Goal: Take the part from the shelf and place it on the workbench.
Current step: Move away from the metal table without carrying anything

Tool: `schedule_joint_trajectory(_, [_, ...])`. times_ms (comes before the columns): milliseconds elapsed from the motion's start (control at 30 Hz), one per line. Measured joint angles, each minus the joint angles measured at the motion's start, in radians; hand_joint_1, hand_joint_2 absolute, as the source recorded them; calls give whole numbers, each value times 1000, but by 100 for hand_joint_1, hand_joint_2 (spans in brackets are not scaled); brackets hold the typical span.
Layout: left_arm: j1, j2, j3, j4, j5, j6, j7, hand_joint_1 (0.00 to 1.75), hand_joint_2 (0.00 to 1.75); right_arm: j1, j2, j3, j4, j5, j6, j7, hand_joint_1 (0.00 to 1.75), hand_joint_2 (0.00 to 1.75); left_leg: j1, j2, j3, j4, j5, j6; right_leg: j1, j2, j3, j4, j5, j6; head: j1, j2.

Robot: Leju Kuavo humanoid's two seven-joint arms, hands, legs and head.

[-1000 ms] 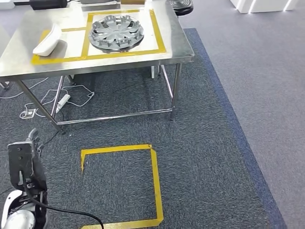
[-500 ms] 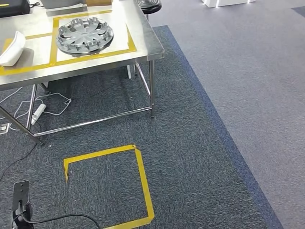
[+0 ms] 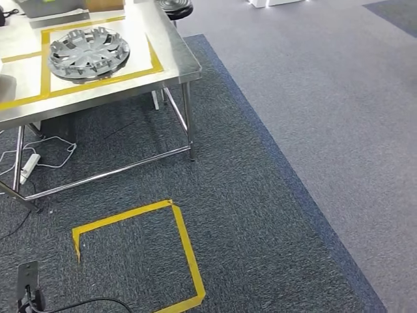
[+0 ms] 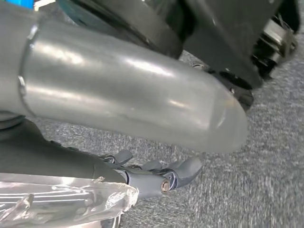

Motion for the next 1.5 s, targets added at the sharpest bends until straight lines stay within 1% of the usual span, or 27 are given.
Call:
schedule_joint_trajectory(67, [-4,-1,5,3,0,0,0,0,0,1,0,0,0,0,0,0,0,0,1,11,2,-2,0,-12,2,17,-2,0,4,-13,-1,0])
schedule_joint_trajectory(133, [-7,-2,8,6,-1,-1,0,0,0,4,0,0,0,0,0,0,0,0,4,-2,-2,15,-18,-23,-1,31,-1,-7,10,-27,-3,0])
schedule_joint_trajectory(167, [-8,-2,11,8,-4,-2,0,0,0,3,0,0,0,0,0,-1,0,0,5,-17,-18,53,-45,-27,-4,38,0,-10,14,-33,-5,0])
schedule_joint_trajectory(267, [-8,-2,22,10,-27,-13,2,0,0,1,0,0,0,-1,0,-4,0,0,6,-52,-108,252,-141,-30,-4,63,-5,-11,17,-40,-8,0])
schedule_joint_trajectory(300, [-9,-2,27,11,-37,-17,2,0,0,2,0,0,0,-1,0,-4,0,0,6,-55,-126,289,-147,-31,-4,73,-5,-11,18,-40,-8,0])
schedule_joint_trajectory(333, [-10,-2,33,12,-47,-20,3,0,0,3,0,0,0,-1,-1,-5,0,0,7,-56,-126,288,-133,-31,-5,83,-5,-11,19,-40,-8,0])
schedule_joint_trajectory(367, [-12,-1,38,13,-57,-23,3,0,0,3,0,0,0,-2,-1,-4,0,0,8,-58,-107,247,-102,-31,-6,93,-5,-10,20,-38,-8,0])
schedule_joint_trajectory(467, [-22,0,56,18,-92,-34,0,0,0,1,0,0,0,-4,-3,3,0,0,15,-96,-13,49,-15,-32,-7,122,-10,-1,21,-24,-8,0])
schedule_joint_trajectory(533, [-32,0,68,29,-126,-47,-14,0,0,2,0,0,0,-11,-5,10,0,0,14,-114,6,3,-11,-23,-6,136,-19,0,22,-12,-8,0])
schedule_joint_trajectory(567, [-36,-1,72,36,-147,-53,-26,0,0,3,0,0,0,-14,-5,13,0,0,13,-108,6,3,-9,-14,-8,141,-23,-3,24,-7,-8,0])
schedule_joint_trajectory(600, [-42,-1,76,46,-170,-60,-41,0,0,6,0,0,0,-16,-6,16,0,0,12,-101,6,2,-8,-6,-10,138,-25,-4,25,-1,-9,0])
schedule_joint_trajectory(667, [-50,-1,81,71,-221,-67,-70,0,0,8,0,0,0,-17,-7,20,0,0,14,-85,6,0,-3,10,-11,105,-44,35,-3,8,-4,0])
schedule_joint_trajectory(733, [-54,1,83,103,-278,-61,-89,0,0,5,0,0,0,-16,-7,24,0,0,12,-66,5,-1,-2,18,-11,65,-98,154,-71,14,1,0])
schedule_joint_trajectory(767, [-55,2,84,122,-304,-54,-92,0,0,4,0,0,0,-15,-7,26,0,0,11,-55,4,-1,-2,19,-11,58,-130,221,-103,17,0,0])
schedule_joint_trajectory(800, [-57,3,84,143,-328,-46,-91,0,0,5,0,0,0,-14,-7,28,0,0,10,-44,4,0,-3,19,-12,54,-151,270,-120,18,0,0])
schedule_joint_trajectory(833, [-60,3,84,164,-348,-37,-87,0,0,6,0,0,0,-14,-7,31,0,0,9,-34,4,0,-3,19,-12,52,-155,282,-118,18,0,0])
schedule_joint_trajectory(867, [-62,3,84,186,-365,-28,-81,0,0,8,0,0,0,-14,-7,34,0,0,8,-25,4,0,-3,19,-12,50,-137,253,-98,17,0,0])
schedule_joint_trajectory(933, [-68,2,84,225,-386,-11,-67,0,0,8,0,0,0,-15,-8,42,0,0,6,-8,8,0,-5,15,-10,25,-57,112,-39,11,1,0])
schedule_joint_trajectory(1000, [-71,0,84,255,-395,-1,-58,0,0,4,-1,0,0,-15,-10,47,0,0,2,5,13,1,-10,5,-6,-1,0,10,-8,2,-1,0])
schedule_joint_trajectory(1100, [-79,0,84,282,-400,5,-53,0,0,6,-1,-1,0,-16,-12,50,0,0,3,21,21,-4,-12,-15,-3,14,3,-4,-3,-14,-3,0])
schedule_joint_trajectory(1167, [-82,0,84,293,-401,5,-52,0,0,7,-2,-1,0,-16,-13,51,0,0,7,4,16,16,-33,-25,-6,29,9,-12,5,-27,-4,0])
schedule_joint_trajectory(1267, [-82,1,84,306,-401,6,-51,0,0,5,-2,-2,0,-17,-14,51,0,0,7,-45,-60,189,-131,-32,-8,55,9,-16,13,-38,-9,0])
schedule_joint_trajectory(1300, [-82,2,84,310,-402,7,-49,0,0,5,-2,-2,0,-19,-14,54,0,0,7,-51,-89,250,-155,-32,-7,66,8,-16,13,-39,-10,0])
schedule_joint_trajectory(1333, [-81,2,84,313,-404,8,-45,0,0,6,-2,-3,0,-24,-15,57,0,0,7,-54,-107,282,-158,-32,-7,76,8,-16,13,-39,-10,0])
schedule_joint_trajectory(1400, [-81,3,84,319,-412,14,-35,0,0,8,-2,-8,0,-36,-16,67,0,0,7,-57,-87,228,-105,-30,-7,98,9,-16,14,-37,-10,0])
schedule_joint_trajectory(1467, [-82,4,85,322,-425,21,-25,0,0,8,-2,-15,-1,-49,-18,77,0,0,9,-80,-22,84,-33,-27,-7,119,8,-11,15,-30,-10,0])
schedule_joint_trajectory(1500, [-82,5,85,323,-431,23,-21,0,0,8,-2,-18,-2,-53,-18,82,0,0,9,-91,1,32,-14,-24,-7,128,6,-9,15,-25,-10,0])
